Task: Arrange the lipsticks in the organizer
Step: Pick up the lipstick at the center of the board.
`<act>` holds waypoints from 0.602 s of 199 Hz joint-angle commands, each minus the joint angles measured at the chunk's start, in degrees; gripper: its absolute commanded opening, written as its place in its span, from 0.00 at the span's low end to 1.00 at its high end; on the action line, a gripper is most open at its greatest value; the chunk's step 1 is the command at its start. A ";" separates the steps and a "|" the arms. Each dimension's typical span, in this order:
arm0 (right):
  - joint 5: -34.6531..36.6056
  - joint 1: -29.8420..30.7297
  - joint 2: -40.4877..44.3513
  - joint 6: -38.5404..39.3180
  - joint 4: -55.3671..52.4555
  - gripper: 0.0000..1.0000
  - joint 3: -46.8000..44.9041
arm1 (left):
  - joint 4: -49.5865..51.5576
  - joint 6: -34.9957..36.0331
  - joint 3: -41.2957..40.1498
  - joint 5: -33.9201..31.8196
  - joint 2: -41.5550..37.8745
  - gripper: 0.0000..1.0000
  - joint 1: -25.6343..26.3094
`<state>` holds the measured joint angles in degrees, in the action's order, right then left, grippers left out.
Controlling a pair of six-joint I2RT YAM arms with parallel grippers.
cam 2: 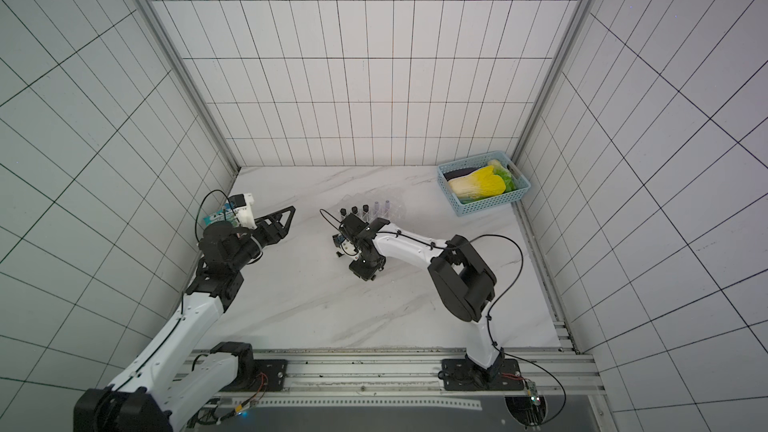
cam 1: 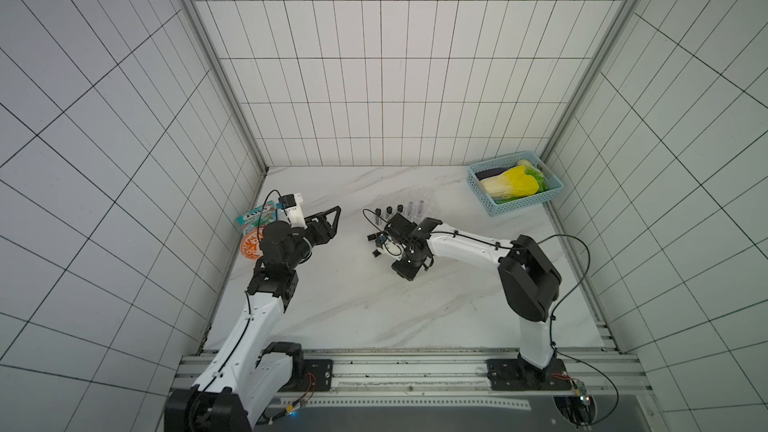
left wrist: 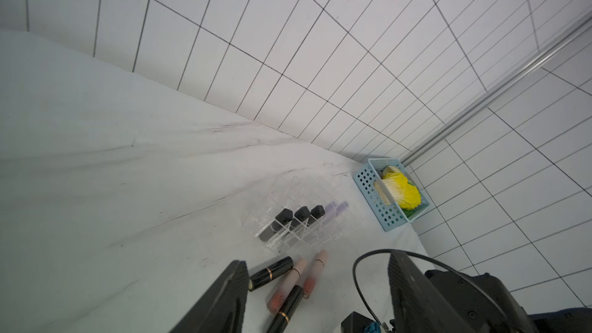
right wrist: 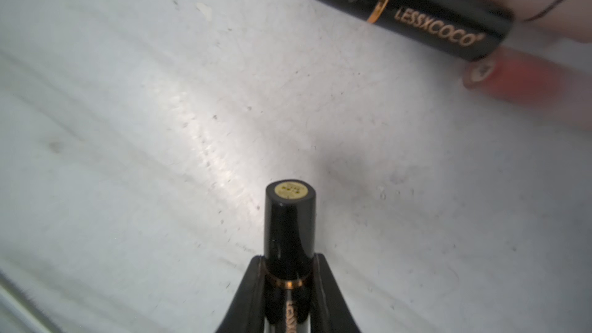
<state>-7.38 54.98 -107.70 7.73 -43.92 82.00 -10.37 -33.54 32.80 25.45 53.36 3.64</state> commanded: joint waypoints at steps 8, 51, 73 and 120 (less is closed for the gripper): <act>-7.88 -1.94 12.84 -3.96 4.09 0.15 -2.69 | -7.18 -0.75 4.00 15.47 1.43 0.70 0.61; -19.60 -4.96 26.07 -7.68 7.80 0.17 -5.90 | -7.90 -3.11 10.43 29.25 7.58 0.72 4.15; -22.98 -5.15 29.82 -9.08 9.07 0.17 -6.44 | -7.28 -2.23 12.68 32.65 8.94 0.70 8.10; -27.20 -5.28 32.55 -10.61 10.23 0.18 -6.13 | -0.74 3.79 17.68 36.11 13.25 0.67 16.46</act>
<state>-30.02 49.84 -76.44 -1.15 -35.29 77.01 -14.66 -33.87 47.40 57.19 64.51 17.10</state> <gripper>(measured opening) 0.221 0.673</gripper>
